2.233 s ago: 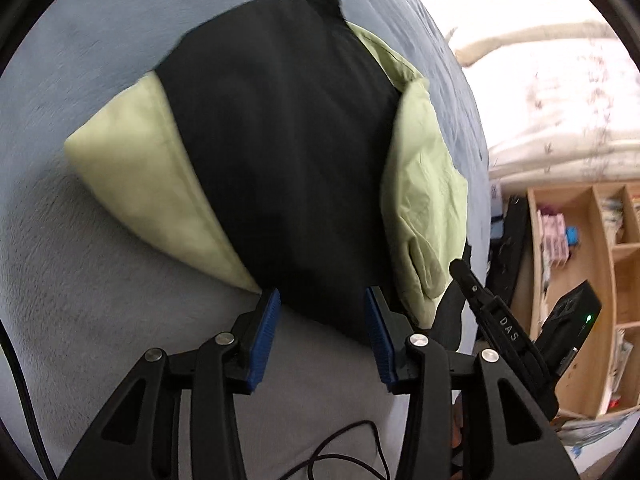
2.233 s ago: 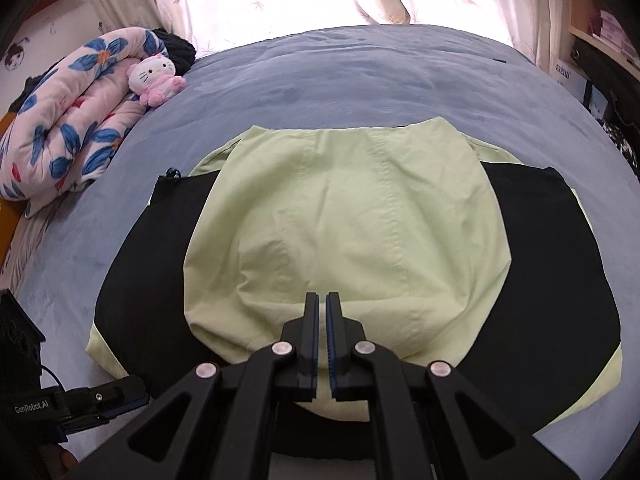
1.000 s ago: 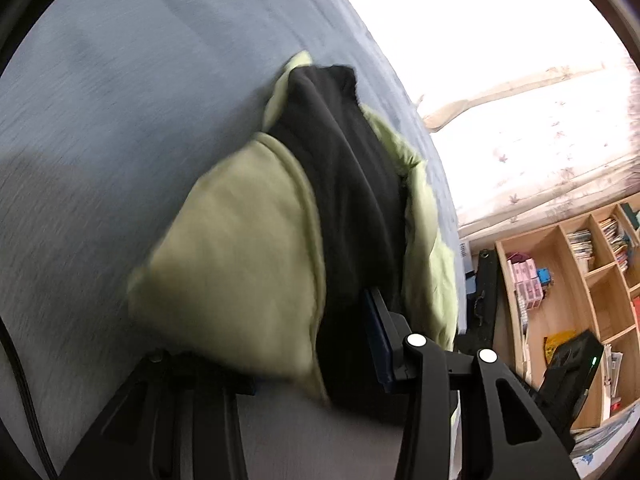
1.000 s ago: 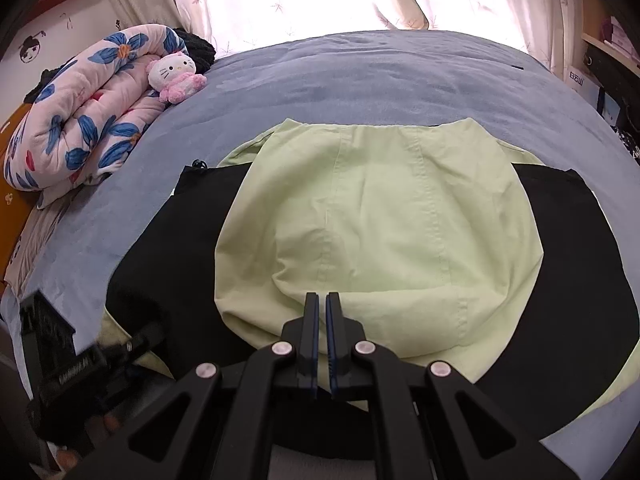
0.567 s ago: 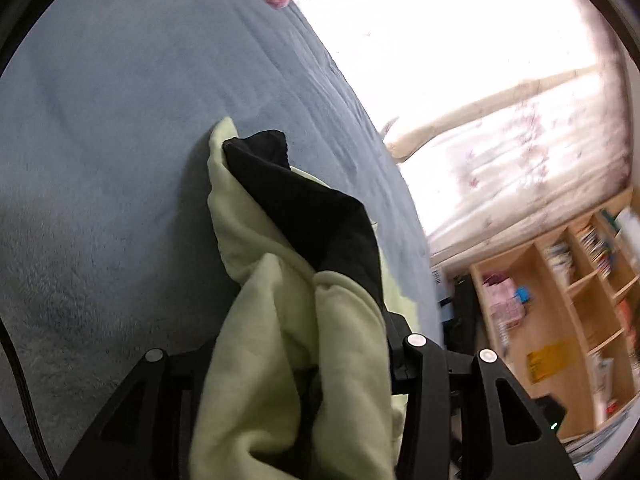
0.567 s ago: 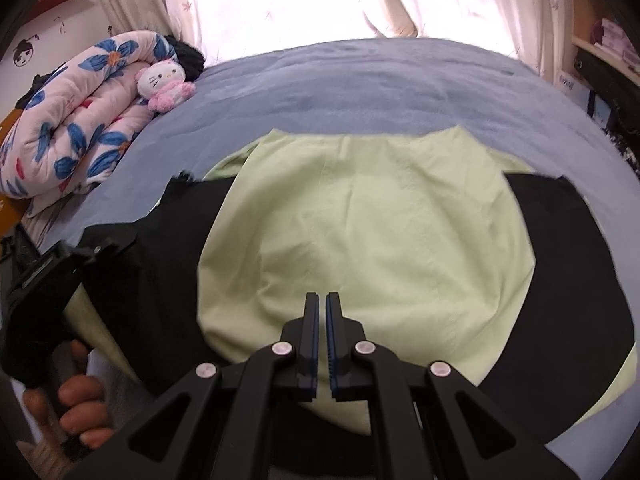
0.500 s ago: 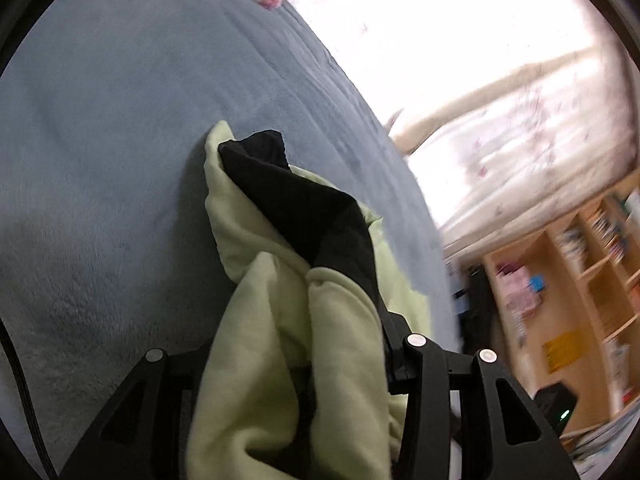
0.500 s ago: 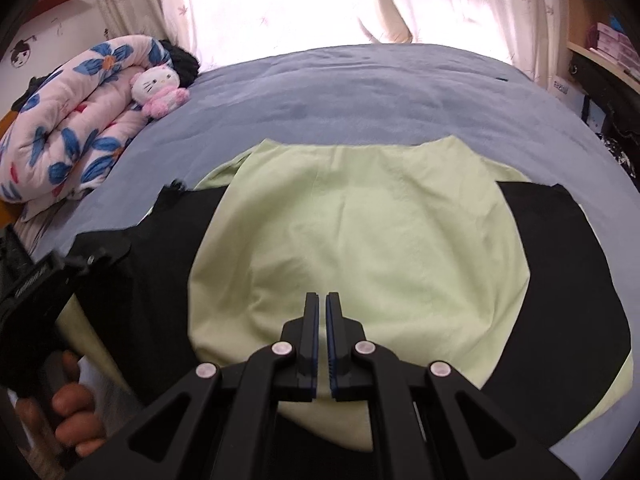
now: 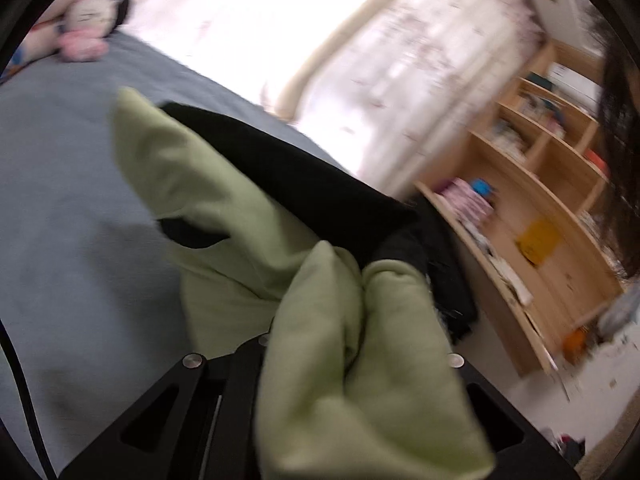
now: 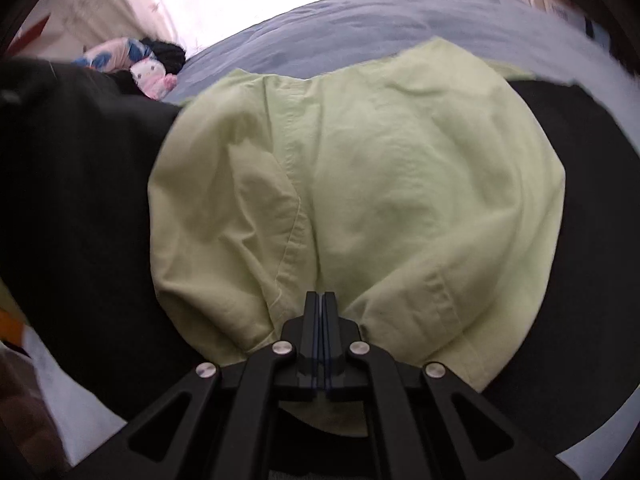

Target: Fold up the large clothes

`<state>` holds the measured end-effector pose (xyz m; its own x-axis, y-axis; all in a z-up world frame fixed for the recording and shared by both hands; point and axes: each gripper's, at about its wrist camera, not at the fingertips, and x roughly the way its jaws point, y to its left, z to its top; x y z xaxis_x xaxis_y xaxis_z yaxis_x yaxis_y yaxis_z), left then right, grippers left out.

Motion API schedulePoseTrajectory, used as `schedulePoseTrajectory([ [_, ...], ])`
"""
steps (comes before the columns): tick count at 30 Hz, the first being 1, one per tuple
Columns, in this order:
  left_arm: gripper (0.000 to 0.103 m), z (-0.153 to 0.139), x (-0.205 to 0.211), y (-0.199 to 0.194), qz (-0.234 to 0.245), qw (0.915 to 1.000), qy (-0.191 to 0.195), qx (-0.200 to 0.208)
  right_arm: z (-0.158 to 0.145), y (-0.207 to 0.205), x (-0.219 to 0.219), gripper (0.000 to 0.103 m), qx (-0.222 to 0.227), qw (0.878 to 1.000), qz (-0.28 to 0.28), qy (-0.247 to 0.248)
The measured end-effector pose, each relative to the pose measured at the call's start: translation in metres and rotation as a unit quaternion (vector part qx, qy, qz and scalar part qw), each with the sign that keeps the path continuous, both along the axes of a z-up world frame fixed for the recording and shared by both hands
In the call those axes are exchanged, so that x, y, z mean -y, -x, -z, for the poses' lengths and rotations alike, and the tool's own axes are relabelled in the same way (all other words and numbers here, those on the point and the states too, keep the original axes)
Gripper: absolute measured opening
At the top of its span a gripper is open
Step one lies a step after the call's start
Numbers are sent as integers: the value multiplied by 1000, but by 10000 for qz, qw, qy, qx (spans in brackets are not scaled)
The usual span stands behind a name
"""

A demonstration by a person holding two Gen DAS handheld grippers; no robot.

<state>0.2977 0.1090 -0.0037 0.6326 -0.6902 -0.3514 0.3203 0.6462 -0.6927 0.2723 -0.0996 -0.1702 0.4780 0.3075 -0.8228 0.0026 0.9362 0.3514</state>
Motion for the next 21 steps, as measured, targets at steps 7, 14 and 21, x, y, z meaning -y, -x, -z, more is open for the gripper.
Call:
schedulePoseTrajectory([
  [7, 10, -17, 86, 0, 1031, 9944, 9, 229, -8, 35, 52, 0, -95, 9965, 345, -758],
  [14, 10, 13, 194, 2, 1927, 9799, -434, -268, -28, 92, 157, 0, -37, 9815, 1859, -463],
  [21, 10, 92, 274, -1, 2359, 9508, -1541, -1287, -25, 131, 230, 0, -324, 9562, 2906, 109],
])
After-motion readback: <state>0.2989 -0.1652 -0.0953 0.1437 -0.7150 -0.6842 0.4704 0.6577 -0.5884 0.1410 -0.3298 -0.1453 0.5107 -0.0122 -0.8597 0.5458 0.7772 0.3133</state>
